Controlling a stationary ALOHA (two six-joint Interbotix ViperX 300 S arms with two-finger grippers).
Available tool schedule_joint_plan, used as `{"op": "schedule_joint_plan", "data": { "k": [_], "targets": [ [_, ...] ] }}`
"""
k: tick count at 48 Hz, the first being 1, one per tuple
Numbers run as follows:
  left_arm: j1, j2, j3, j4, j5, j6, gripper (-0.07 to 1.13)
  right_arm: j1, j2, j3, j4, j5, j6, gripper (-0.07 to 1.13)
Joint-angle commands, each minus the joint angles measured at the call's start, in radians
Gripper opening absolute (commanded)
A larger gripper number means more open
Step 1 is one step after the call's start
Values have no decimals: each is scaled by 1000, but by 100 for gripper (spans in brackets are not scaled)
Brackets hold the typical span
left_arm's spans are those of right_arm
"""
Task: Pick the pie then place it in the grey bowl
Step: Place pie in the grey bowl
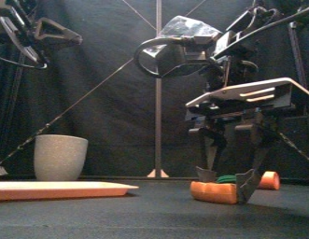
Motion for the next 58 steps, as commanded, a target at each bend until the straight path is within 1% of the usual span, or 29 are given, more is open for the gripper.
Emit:
{"op": "schedule_joint_plan", "data": {
  "k": [1, 5, 17, 21, 24, 29, 33, 42, 47, 51, 55, 58],
  "targets": [
    [2, 2, -14, -2, -9, -2, -3, -6, -11, -15, 3, -5, 0, 68],
    [3, 3, -14, 0, -8, -3, -3, -6, -9, -15, 6, -6, 2, 65],
    [2, 2, -14, -2, -9, -3, -3, -32, -57, -52, 14, -26, 23, 65],
    [2, 3, -14, -2, -9, -3, -3, -60, -92, -77, 26, -57, 23, 65],
    [2, 3, -14, 0, -9, -3, -3, -95, -118, -87, 40, -106, 23, 65],
    [2, 3, -14, 0, -9, -3, -3, -173, -152, -91, 54, -244, 20, 65],
    [0, 2, -14, 2, -9, -2, -3, -256, -160, -81, 61, -402, 21, 65],
    [-2, 3, -18, 3, -9, 0, -3, -393, -132, -61, 101, -752, 20, 64],
    [0, 3, -17, 5, -9, 0, -3, -439, -101, -61, 107, -894, 20, 64],
    [-2, 3, -12, 5, -9, 0, -3, -460, -66, -75, 109, -986, 23, 64],
    [-2, 3, -11, 3, -12, 0, -3, -474, -23, -110, 118, -1048, 25, 64],
    [-2, 2, -11, 5, -14, 2, -3, -477, 15, -152, 127, -1065, 25, 64]
  ]
}}
